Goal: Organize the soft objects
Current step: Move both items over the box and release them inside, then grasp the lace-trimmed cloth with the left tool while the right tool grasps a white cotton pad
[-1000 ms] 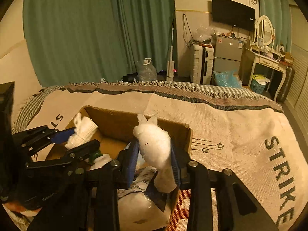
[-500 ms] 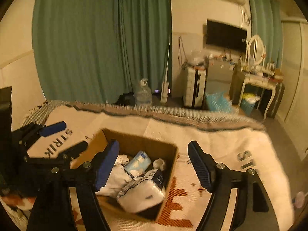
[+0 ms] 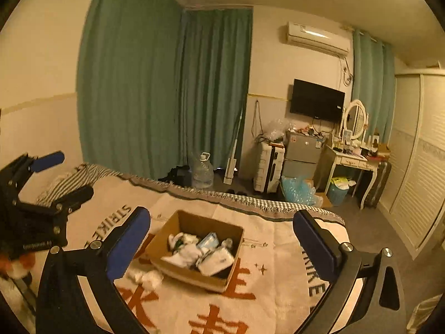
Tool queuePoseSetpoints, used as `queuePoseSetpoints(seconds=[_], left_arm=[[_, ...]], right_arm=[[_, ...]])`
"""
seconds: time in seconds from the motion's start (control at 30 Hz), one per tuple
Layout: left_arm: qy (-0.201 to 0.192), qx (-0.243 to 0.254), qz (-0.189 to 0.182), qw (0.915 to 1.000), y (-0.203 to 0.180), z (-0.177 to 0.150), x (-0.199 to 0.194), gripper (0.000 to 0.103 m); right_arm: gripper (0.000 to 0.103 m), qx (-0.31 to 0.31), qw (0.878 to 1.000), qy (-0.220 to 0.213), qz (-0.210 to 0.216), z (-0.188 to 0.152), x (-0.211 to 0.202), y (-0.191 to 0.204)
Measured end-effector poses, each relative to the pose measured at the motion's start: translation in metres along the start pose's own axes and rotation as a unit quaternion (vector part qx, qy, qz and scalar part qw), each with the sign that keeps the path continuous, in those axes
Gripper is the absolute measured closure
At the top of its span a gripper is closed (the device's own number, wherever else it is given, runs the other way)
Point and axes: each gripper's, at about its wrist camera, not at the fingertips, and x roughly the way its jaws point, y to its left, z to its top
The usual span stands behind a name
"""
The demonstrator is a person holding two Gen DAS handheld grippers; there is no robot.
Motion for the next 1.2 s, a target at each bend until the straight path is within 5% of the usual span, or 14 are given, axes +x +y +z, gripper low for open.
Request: queuePoseSetpoints(seconds=[0.27,0.57,0.63,0.93,1.0,1.1,1.2], left_arm=[[0.049,-0.039,-0.018,0.9979,0.0,-0.072,-0.027,0.012],[0.14,-0.058,-0.04,0.9877,-0.022,-0.178,0.018,0.012],[0.164,-0.064,-0.038,0.9837,-0.024,-0.199,0.035,0.012],[0.246,-0.075,-0.041,0.9656,-0.028,-0.257,0.076,0.012],[0.254,-0.071,-0.047,0.9636,-0.03,-0.263,0.079,0.012],[0.262,-0.065,-0.059,0.9611,-0.033,-0.267,0.083,0.012],[0.263,-0.061,-0.068,0.9606,-0.034,-0.266,0.084,0.012]], right_arm=[[0.0,-0.003,1.0,0.02,0.015,-0.067,-0.027,0.034],[0.001,0.021,0.991,0.116,0.058,-0.197,0.055,0.073],[0.012,0.013,0.986,0.153,0.067,-0.224,0.08,0.084],[0.035,0.024,0.963,0.256,0.075,-0.31,0.152,0.099],[0.042,0.041,0.96,0.266,0.082,-0.322,0.158,0.098],[0.073,0.034,0.959,0.261,0.101,-0.323,0.156,0.101],[0.075,0.025,0.961,0.256,0.102,-0.32,0.153,0.104]])
